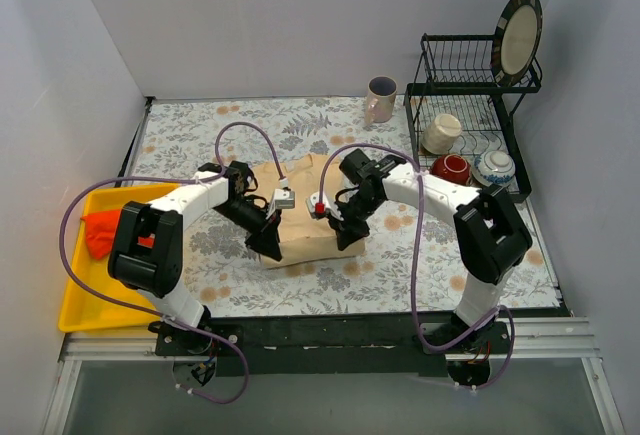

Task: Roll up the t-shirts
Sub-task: Roll the T-shirt to the center of the board.

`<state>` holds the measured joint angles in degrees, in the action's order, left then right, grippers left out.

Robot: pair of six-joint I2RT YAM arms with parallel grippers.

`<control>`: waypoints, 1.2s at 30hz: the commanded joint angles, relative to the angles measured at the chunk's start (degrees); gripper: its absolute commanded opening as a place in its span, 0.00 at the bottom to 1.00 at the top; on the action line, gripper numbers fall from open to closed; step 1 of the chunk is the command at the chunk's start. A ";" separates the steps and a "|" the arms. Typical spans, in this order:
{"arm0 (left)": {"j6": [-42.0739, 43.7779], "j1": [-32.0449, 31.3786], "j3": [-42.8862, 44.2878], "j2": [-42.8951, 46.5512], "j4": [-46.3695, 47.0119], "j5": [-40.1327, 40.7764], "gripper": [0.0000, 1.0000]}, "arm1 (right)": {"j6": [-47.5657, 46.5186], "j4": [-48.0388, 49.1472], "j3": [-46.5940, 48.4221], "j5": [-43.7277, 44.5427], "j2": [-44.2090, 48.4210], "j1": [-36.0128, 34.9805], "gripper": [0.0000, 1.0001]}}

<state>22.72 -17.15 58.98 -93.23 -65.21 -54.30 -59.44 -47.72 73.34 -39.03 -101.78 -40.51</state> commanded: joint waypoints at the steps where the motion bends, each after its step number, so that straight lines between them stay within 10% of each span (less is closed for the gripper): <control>1: 2.50 0.89 -1.58 -0.46 -7.12 2.71 0.05 | -3.66 -14.22 2.50 1.85 -2.45 1.93 0.01; 18: -0.13 2.73 -4.32 -8.35 -2.03 5.09 0.06 | -10.87 -26.98 21.39 -2.37 -22.32 2.01 0.01; 36: 3.47 9.15 11.42 -27.96 -13.19 3.68 0.16 | -7.53 -27.16 32.74 -4.48 -35.42 4.04 0.01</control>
<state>24.56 -9.76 68.49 -118.80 -75.42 -55.53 -66.92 -73.73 103.77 -48.56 -134.10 -38.09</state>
